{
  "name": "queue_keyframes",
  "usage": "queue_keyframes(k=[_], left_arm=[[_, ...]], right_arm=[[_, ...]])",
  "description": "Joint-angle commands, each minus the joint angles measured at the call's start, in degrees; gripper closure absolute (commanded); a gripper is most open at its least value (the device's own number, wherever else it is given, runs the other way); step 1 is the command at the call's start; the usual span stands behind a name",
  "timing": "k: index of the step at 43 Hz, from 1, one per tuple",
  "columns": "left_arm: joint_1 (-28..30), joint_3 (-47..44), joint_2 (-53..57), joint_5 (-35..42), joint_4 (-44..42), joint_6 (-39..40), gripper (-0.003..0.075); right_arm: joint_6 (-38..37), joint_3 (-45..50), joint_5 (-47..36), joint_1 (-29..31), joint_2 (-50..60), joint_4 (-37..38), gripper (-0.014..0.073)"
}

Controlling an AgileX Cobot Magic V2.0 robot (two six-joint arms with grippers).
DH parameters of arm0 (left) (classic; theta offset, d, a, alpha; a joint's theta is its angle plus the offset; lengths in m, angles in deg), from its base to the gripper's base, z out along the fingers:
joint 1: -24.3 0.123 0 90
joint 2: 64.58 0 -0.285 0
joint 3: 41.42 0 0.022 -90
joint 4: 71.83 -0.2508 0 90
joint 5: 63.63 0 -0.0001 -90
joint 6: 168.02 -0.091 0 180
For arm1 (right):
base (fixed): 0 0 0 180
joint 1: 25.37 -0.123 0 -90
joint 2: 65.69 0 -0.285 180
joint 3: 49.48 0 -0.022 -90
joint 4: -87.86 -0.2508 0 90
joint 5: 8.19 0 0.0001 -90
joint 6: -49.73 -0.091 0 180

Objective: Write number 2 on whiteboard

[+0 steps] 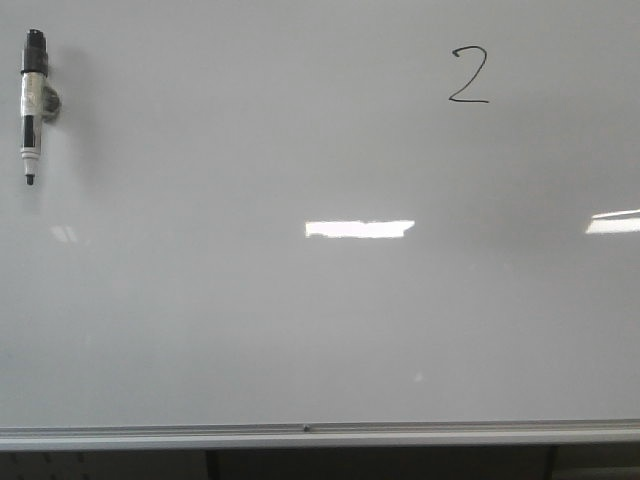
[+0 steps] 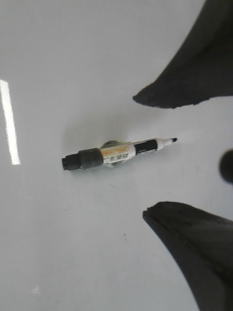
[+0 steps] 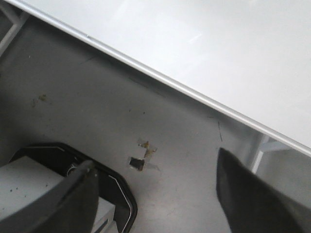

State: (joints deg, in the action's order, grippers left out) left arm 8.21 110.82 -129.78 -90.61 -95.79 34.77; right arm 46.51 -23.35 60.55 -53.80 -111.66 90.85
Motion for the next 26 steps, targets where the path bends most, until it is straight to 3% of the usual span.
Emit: queue_keyframes(k=[1,8,15,26], left_arm=[[-4.35,4.7,3.85,-10.46,0.22,-1.25,0.03],[-11.41,7.59,7.46,-23.93,9.25,-10.09,0.03],[-17.01,7.59,11.37,-26.21,17.83,-14.45,0.03],[-20.44,7.59,12.33,-26.09,17.98,-14.65,0.03]], right_arm=[[-1.57,-1.89,-2.19,0.04,3.52,1.95,0.0056],[-1.57,-1.84,-2.32,0.04,8.56,1.95,0.0056],[-1.57,-1.84,-3.21,0.04,12.64,1.95,0.0056],[-1.57,-1.84,-3.39,0.04,13.72,1.95,0.0056]])
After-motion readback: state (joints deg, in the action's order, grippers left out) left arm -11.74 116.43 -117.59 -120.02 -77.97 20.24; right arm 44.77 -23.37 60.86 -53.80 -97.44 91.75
